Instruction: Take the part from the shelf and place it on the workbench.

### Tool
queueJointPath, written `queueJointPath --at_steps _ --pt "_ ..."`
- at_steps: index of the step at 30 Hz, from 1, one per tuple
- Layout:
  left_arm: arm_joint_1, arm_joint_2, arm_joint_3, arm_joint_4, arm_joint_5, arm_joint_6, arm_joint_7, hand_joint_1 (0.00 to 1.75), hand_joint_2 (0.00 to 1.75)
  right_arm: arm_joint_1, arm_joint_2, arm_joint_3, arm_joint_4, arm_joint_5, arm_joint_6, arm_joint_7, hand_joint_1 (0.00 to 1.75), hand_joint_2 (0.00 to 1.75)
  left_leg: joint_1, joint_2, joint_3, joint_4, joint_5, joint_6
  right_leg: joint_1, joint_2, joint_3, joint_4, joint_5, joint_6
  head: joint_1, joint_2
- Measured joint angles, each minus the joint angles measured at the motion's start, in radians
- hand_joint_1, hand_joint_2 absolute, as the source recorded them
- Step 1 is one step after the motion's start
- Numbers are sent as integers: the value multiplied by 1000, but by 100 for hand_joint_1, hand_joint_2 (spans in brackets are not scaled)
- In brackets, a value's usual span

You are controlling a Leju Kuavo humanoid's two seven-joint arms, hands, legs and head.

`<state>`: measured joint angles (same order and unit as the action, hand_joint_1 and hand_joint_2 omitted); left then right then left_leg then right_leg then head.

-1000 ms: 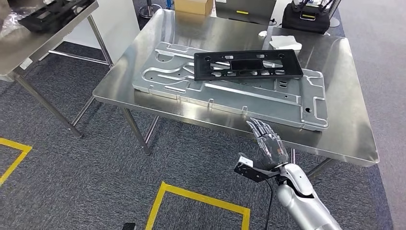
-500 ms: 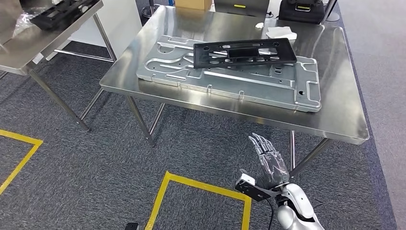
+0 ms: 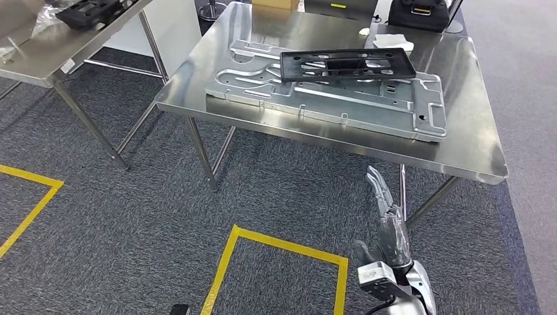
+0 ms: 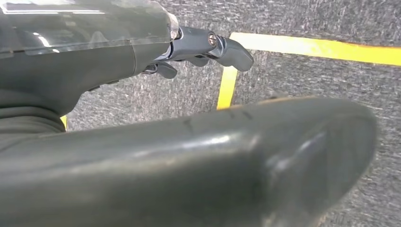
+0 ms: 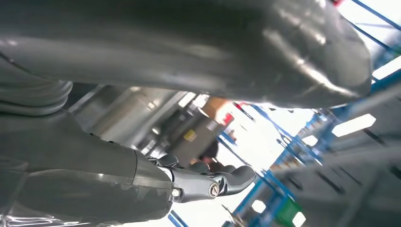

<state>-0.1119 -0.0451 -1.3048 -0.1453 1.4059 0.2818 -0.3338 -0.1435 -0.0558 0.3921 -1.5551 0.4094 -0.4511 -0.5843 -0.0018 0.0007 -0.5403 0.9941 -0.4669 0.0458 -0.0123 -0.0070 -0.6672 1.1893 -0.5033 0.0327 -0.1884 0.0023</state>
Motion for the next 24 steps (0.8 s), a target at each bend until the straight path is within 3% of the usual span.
queueJointPath --at_steps 2,4,7,14,24 --pt "-1 -2 0 0 0 2 -1 0 0 12 0 -2 -54 -13 -5 -4 0 0 -5 1 -3 2 3 -5 8 0 89 -141 32 -17 0 0" --pt "-2 -5 0 0 4 5 -2 0 0 30 0 -3 -101 -27 -10 -7 0 0 -8 2 -7 6 3 -9 12 -2 118 -197 38 -24 0 0" --pt "-2 -6 0 0 16 9 -6 0 0 62 -4 -3 -147 -45 -14 -12 0 0 -6 3 -9 9 3 -12 14 -3 116 -198 43 -23 0 0" --pt "-2 -6 0 0 38 11 -18 0 0 106 -11 -4 -194 -92 -18 -17 0 0 -4 3 -13 8 10 -23 17 -3 108 -192 44 -32 0 0" --pt "0 -6 6 0 49 15 -23 0 0 177 -11 -12 -215 -133 -8 -9 0 0 -3 3 -14 7 12 -27 17 -3 107 -190 45 -34 0 0"
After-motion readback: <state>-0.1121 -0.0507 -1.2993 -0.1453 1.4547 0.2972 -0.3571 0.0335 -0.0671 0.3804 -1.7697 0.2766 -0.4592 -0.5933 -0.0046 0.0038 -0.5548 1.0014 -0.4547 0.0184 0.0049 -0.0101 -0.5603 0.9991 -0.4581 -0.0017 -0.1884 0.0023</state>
